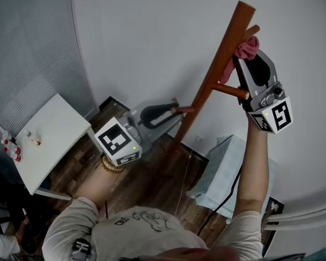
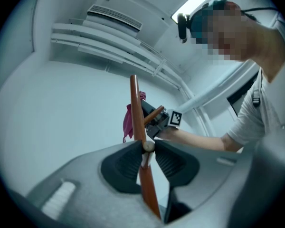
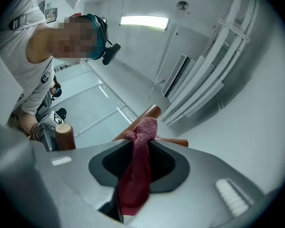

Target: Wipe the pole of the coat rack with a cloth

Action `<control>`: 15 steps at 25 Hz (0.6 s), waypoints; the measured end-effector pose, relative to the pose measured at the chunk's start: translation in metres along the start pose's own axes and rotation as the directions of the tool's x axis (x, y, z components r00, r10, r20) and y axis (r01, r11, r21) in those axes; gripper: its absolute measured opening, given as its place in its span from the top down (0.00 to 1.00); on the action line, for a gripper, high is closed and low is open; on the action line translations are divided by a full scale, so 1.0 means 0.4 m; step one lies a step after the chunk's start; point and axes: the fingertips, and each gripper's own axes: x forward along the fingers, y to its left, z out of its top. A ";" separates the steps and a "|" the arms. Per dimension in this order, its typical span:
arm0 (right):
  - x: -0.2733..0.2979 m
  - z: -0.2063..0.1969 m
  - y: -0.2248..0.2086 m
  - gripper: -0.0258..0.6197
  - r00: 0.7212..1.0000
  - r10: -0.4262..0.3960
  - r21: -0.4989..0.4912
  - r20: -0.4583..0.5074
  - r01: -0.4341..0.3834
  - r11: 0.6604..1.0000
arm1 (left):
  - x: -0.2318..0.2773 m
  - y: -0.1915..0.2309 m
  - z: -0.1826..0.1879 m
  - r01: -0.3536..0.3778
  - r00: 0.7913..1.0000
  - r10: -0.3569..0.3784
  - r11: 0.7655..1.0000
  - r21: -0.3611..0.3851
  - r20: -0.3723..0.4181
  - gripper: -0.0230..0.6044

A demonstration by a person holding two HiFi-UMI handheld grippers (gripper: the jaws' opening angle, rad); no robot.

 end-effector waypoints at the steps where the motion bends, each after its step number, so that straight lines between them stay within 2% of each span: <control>1: 0.001 0.006 -0.003 0.80 1.000 -0.001 -0.007 -0.001 0.001 1.000 | 0.000 0.000 0.000 -0.001 1.000 0.001 1.000 0.000 0.000 0.83; 6: -0.007 0.007 -0.027 0.80 0.999 -0.024 -0.064 -0.045 0.021 0.998 | 0.003 0.001 -0.003 0.004 1.000 -0.004 1.000 0.003 0.000 0.83; 10: -0.013 0.025 -0.077 0.80 0.994 -0.102 -0.018 -0.034 0.102 0.995 | 0.001 -0.003 0.002 0.015 1.000 -0.015 1.000 0.008 0.000 0.83; 15: -0.033 0.023 -0.165 0.80 0.971 -0.219 -0.090 -0.094 0.211 0.973 | 0.000 -0.003 0.004 0.029 1.000 -0.029 1.000 0.007 0.011 0.83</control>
